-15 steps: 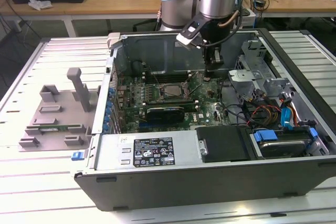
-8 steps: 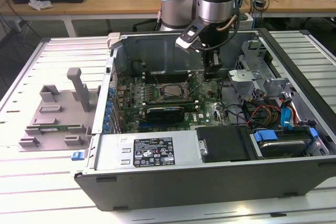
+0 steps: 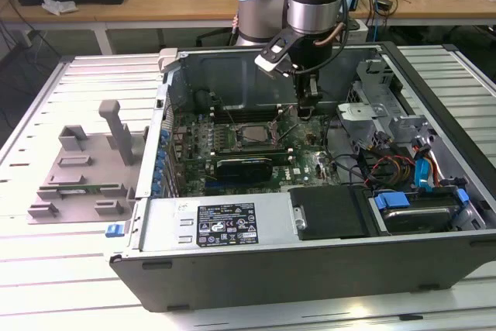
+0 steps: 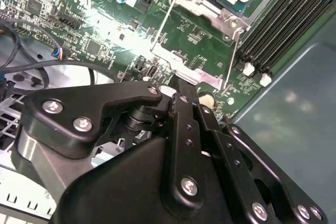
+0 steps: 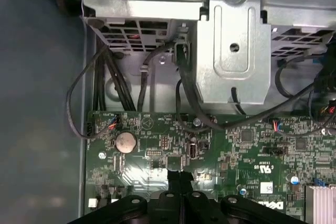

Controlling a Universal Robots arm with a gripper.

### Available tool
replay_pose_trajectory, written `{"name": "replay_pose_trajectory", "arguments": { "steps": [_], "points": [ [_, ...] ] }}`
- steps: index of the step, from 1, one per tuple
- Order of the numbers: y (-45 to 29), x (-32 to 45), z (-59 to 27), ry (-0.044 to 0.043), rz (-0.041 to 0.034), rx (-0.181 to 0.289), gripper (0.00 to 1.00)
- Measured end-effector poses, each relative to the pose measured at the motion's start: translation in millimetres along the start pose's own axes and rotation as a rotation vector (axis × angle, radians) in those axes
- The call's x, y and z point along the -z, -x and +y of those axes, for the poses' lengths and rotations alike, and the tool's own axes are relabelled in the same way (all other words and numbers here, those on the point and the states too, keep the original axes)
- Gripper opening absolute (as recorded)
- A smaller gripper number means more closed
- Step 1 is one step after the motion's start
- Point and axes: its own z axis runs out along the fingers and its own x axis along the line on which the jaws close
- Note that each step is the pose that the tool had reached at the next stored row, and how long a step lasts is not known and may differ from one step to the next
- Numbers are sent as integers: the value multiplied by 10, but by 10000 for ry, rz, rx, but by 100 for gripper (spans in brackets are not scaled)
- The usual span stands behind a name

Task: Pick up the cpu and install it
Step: 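Close the cpu cover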

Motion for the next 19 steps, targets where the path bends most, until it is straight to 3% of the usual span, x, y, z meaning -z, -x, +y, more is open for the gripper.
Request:
{"name": "replay_pose_trajectory", "arguments": {
  "steps": [14, 19],
  "points": [
    [-53, 14, -272, 38, -1, -2, 11],
    [-59, 15, -287, 39, -1, -3, 11]
  ]
}}
